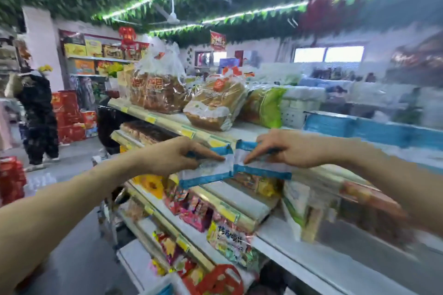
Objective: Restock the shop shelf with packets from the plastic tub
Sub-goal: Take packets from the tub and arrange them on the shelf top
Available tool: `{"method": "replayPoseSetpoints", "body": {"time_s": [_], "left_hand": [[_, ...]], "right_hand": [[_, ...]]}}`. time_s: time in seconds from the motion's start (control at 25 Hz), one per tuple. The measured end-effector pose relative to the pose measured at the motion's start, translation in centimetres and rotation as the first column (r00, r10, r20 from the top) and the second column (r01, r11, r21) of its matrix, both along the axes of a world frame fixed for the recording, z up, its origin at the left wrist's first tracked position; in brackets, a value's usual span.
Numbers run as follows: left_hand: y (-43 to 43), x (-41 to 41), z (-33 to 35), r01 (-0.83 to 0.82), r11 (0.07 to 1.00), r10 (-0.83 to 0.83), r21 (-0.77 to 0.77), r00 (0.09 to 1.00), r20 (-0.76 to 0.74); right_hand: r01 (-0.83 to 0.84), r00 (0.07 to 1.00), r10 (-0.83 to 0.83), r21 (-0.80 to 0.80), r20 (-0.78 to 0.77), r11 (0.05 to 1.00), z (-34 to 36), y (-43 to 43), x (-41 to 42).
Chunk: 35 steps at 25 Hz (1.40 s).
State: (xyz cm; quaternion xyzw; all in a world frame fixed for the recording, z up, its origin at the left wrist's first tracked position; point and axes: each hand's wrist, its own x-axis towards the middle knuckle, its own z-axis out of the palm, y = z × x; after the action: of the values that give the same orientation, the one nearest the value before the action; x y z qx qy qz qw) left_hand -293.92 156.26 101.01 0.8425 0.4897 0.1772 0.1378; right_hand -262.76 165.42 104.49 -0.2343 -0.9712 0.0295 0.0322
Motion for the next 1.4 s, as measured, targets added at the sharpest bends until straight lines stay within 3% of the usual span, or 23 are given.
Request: {"method": "replayPoseSetpoints", "body": {"time_s": [0.36,0.68,0.8,1.16,1.4], "left_hand": [[10.8,24.9,7.4,0.356,0.930,-0.354,0.088,0.935,-0.034],[14.9,40.8,9.2,0.395,0.903,-0.407,0.167,0.912,0.048],[16.2,44.0,8.8,0.367,0.911,-0.384,0.190,0.921,0.066],[20.1,46.6,7.8,0.242,0.938,-0.274,0.246,0.956,0.104],[21.5,47.7,7.7,0.232,0.948,-0.272,0.219,0.947,0.170]], "right_hand": [[0.413,0.908,-0.416,-0.052,-0.059,0.909,6.9,-1.6,26.4],[0.764,0.643,-0.752,0.050,-0.143,0.643,6.6,-1.9,50.0],[0.776,0.630,-0.757,0.089,-0.174,0.625,4.3,0.4,52.9],[0.685,0.728,-0.672,0.106,-0.138,0.720,1.1,10.5,53.7],[0.612,0.771,-0.633,0.360,-0.072,0.704,-0.2,12.5,54.2]]}}
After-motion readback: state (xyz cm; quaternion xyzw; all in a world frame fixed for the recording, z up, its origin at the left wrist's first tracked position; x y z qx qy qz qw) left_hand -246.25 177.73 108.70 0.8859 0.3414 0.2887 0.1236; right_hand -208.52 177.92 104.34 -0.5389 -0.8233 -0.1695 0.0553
